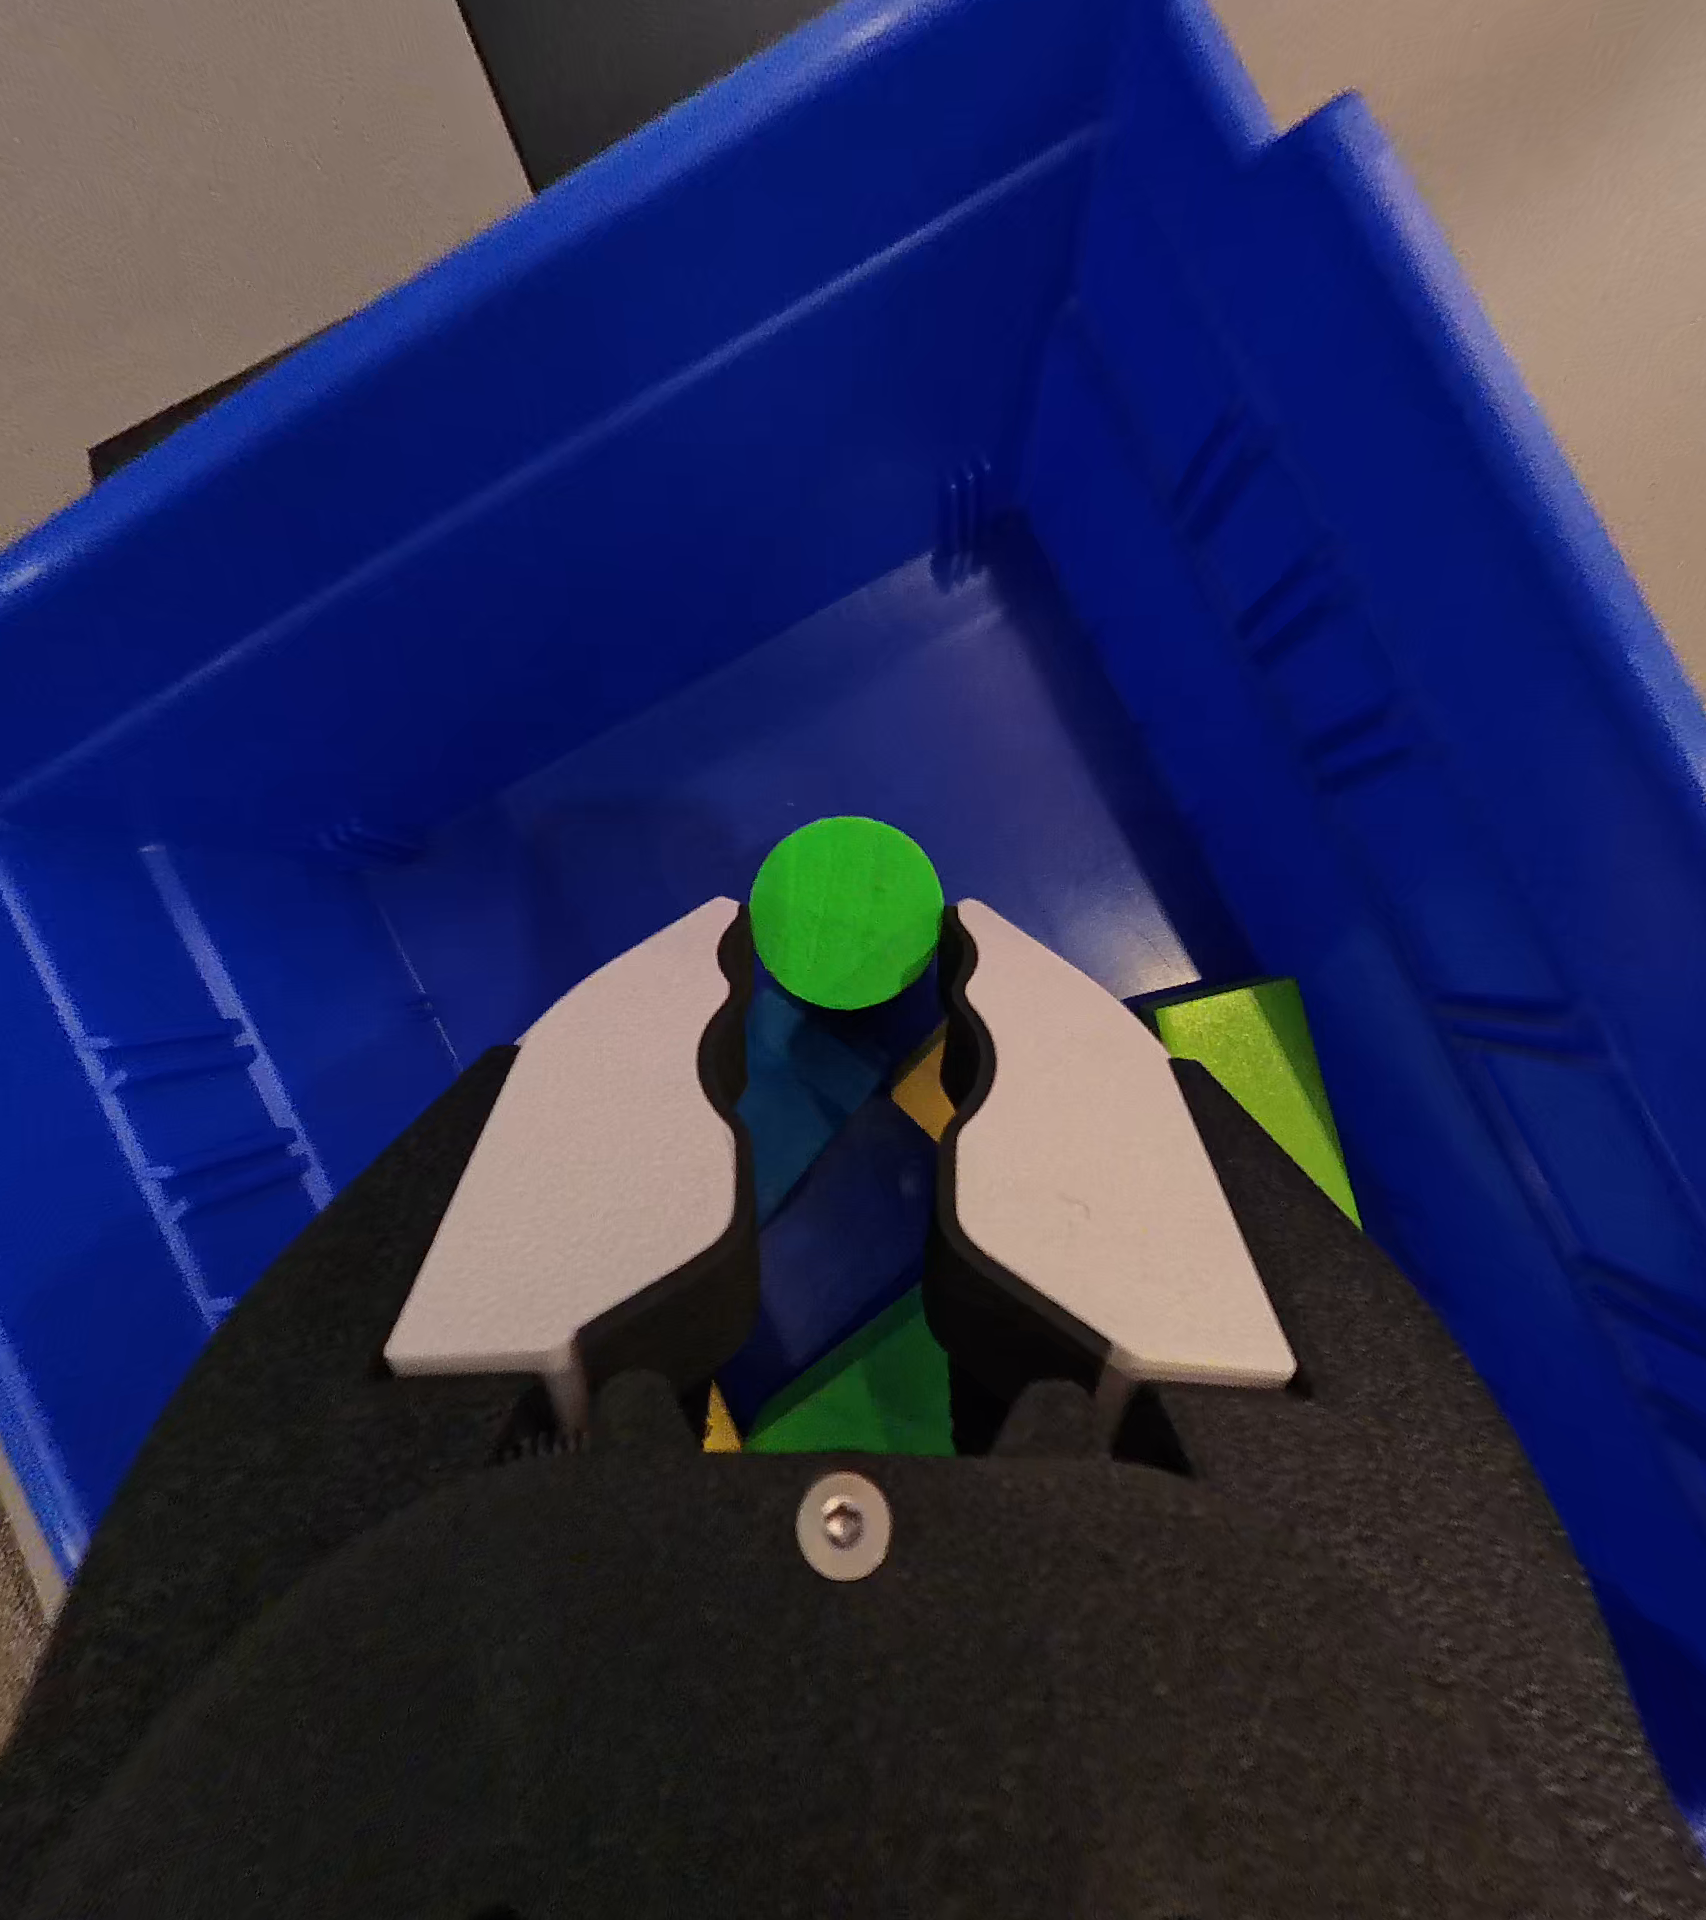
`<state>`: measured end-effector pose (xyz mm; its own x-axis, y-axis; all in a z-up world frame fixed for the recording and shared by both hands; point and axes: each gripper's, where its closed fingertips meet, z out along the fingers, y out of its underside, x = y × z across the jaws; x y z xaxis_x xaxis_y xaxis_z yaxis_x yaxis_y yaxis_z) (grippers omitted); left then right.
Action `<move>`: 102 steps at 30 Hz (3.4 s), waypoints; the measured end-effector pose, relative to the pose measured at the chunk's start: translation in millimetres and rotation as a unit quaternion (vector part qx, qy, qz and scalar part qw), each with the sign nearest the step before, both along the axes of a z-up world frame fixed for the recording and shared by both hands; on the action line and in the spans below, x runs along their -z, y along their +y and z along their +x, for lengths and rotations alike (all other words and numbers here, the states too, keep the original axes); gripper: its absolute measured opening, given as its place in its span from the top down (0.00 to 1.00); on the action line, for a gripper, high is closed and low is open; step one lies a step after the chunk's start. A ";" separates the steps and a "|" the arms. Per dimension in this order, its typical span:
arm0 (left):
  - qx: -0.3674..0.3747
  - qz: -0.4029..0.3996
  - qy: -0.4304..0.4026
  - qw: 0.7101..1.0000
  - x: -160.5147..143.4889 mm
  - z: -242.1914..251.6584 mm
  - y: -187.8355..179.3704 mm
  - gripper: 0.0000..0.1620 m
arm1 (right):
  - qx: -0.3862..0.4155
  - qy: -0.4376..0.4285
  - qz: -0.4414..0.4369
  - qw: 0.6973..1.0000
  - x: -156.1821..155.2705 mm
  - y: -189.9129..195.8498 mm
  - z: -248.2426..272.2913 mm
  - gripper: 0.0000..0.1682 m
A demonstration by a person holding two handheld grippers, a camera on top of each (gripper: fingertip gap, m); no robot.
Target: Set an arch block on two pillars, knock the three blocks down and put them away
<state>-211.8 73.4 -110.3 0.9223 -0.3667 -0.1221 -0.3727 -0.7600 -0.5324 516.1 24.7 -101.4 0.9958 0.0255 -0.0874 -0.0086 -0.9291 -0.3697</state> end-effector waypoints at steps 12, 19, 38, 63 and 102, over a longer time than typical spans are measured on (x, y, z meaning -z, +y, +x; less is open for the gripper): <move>0.117 0.158 -0.198 0.960 -144.0 76.5 -40.3 0.79 | -0.228 0.054 0.464 0.854 -205.5 15.7 -178.4 0.88; 0.315 0.137 -0.218 0.913 -174.1 190.6 -106.3 0.79 | -0.501 0.274 0.437 0.695 -192.5 -70.9 -399.5 0.87; 0.235 0.062 -0.016 0.970 -105.9 160.3 -73.1 0.70 | -0.465 0.112 0.328 0.815 -6.1 -2.5 -454.2 0.81; -0.098 -0.213 0.142 0.962 -10.0 -62.3 -107.3 0.75 | -0.430 0.110 0.295 0.846 23.6 19.5 -431.0 0.71; -0.089 -0.077 0.015 0.993 -71.4 -0.6 -82.4 0.80 | -0.443 0.142 0.440 0.768 -70.9 -7.2 -431.3 0.72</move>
